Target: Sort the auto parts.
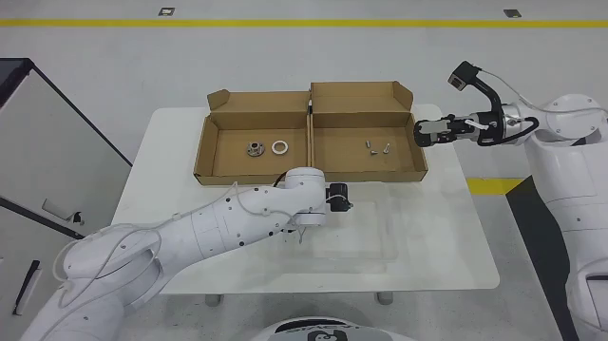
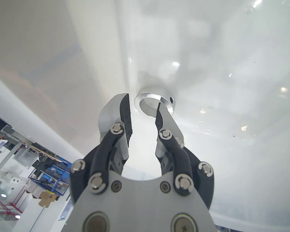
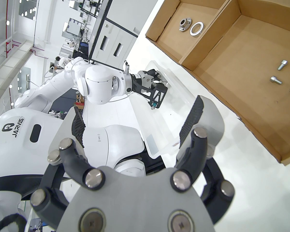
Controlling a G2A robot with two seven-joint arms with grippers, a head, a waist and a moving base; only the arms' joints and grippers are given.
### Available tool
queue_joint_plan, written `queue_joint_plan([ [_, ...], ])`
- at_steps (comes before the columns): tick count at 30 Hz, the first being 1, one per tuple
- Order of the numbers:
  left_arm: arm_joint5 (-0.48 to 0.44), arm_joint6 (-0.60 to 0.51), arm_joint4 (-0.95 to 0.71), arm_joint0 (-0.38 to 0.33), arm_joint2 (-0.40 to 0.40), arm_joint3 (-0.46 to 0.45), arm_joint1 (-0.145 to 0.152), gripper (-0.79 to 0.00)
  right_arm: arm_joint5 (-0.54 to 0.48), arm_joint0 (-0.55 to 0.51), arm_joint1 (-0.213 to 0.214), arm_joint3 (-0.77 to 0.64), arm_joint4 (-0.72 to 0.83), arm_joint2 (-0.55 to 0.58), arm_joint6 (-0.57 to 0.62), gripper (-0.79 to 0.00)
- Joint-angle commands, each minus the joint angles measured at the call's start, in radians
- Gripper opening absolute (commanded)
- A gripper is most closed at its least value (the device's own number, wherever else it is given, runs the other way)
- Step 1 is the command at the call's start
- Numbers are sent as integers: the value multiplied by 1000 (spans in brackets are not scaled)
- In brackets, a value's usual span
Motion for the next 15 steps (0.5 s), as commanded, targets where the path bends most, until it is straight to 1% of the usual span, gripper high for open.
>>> queue_joint_plan([
  [1, -5, 5, 2, 2, 0, 3, -1, -526, 0, 0, 0, 0, 0, 0, 0, 0],
  [5, -20, 21, -10, 3, 0, 1, -2, -523, 0, 0, 0, 0, 0, 0, 0, 0],
  [15, -47, 47, -30, -1, 0, -19, 7, -508, 0, 0, 0, 0, 0, 0, 0, 0],
])
